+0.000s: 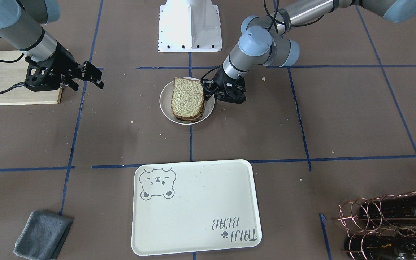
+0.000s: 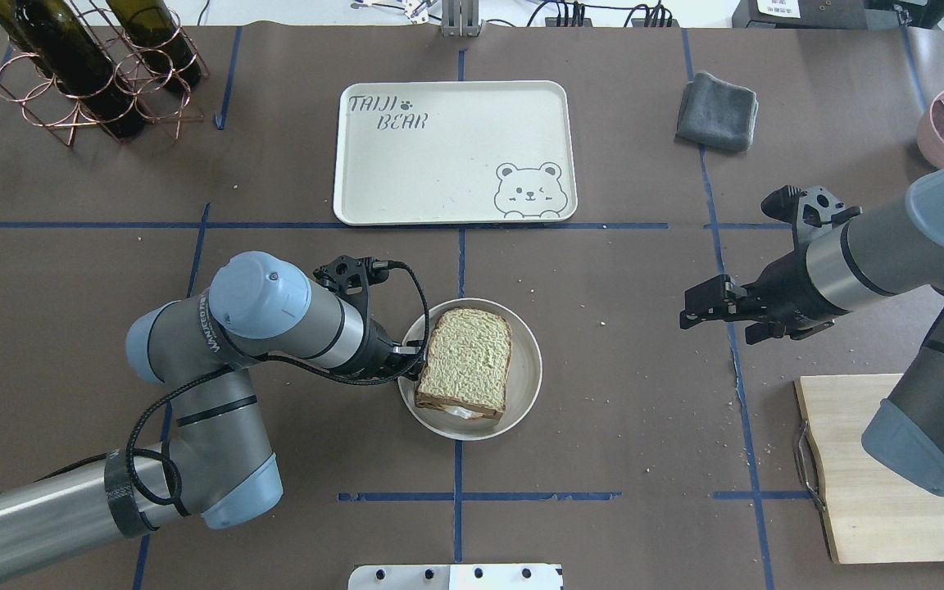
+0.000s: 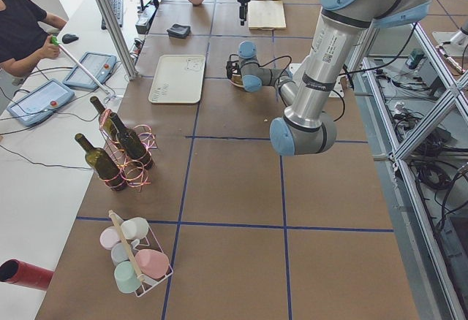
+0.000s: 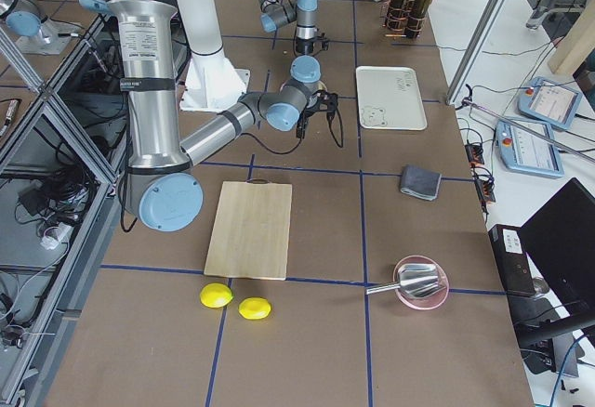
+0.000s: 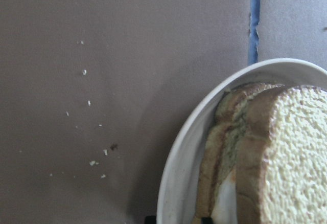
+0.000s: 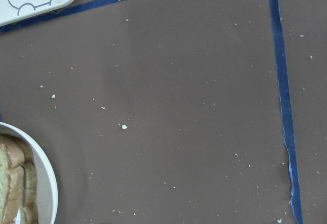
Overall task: Make sandwich and place on tray
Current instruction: 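Grip the white plate's rim with the left gripper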
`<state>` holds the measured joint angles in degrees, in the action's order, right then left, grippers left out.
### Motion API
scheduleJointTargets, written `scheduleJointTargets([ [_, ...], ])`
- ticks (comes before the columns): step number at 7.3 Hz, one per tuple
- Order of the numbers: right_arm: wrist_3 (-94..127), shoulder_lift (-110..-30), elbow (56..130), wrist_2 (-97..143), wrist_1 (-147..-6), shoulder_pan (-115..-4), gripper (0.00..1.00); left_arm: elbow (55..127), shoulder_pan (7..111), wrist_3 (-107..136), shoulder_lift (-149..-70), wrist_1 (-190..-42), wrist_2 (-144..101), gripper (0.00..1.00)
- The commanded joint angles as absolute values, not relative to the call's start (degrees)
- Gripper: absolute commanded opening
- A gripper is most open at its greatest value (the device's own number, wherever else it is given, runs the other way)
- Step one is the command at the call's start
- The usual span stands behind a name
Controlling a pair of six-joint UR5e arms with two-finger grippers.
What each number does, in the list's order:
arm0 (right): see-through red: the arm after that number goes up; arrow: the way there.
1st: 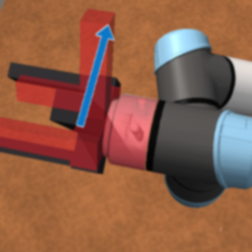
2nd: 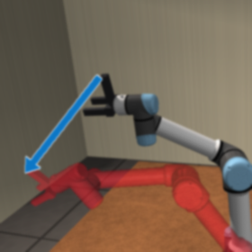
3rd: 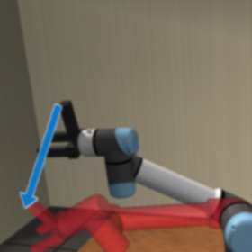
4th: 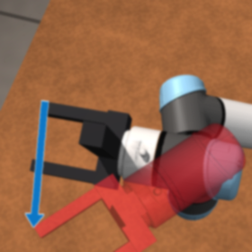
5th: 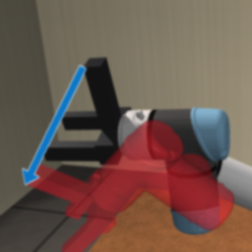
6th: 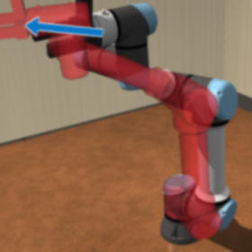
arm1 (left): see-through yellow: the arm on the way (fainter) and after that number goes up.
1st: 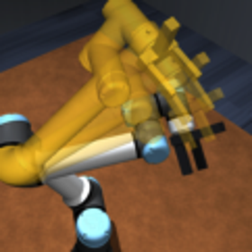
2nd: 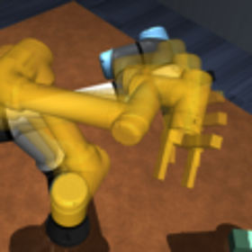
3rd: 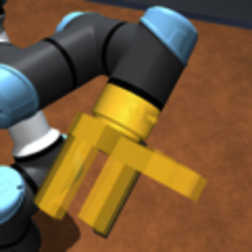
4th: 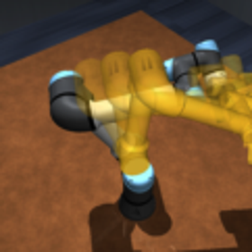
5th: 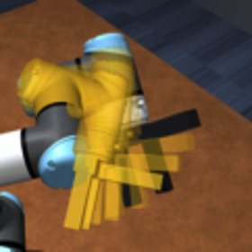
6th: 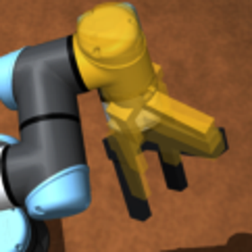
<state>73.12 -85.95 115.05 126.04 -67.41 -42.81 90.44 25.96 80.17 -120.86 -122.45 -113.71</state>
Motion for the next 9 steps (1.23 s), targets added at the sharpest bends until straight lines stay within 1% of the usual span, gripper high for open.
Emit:
scheduleJointTargets([
  [1,73.13,-85.96,115.14,126.04,-67.41,-42.8,1.0,89.65,26.02,80.16,-120.94,-122.52,-113.64,0.25],
  [2,73.13,-85.96,115.14,126.04,-67.41,-42.8,1.0,89.56,26.02,80.16,-120.94,-122.52,-113.64,0.23],
  [3,73.13,-85.96,115.14,125.95,-67.41,-42.8,1.0,89.65,26.02,80.33,-121.02,-122.52,-113.73,0.0],
  [5,73.13,-86.31,115.66,126.03,-67.41,-42.98,1.0,89.91,26.89,82.95,-120.85,-126.44,-113.73,0.0],
  [8,73.13,-88.59,117.33,126.04,-67.32,-42.98,1.0,89.56,32.93,96.57,-121.98,-133.14,-113.73,0.0],
  [9,73.13,-89.9,118.55,126.04,-67.32,-43.07,1.0,85.56,37.48,96.68,-125.91,-132.89,-114.08,0.0],
])
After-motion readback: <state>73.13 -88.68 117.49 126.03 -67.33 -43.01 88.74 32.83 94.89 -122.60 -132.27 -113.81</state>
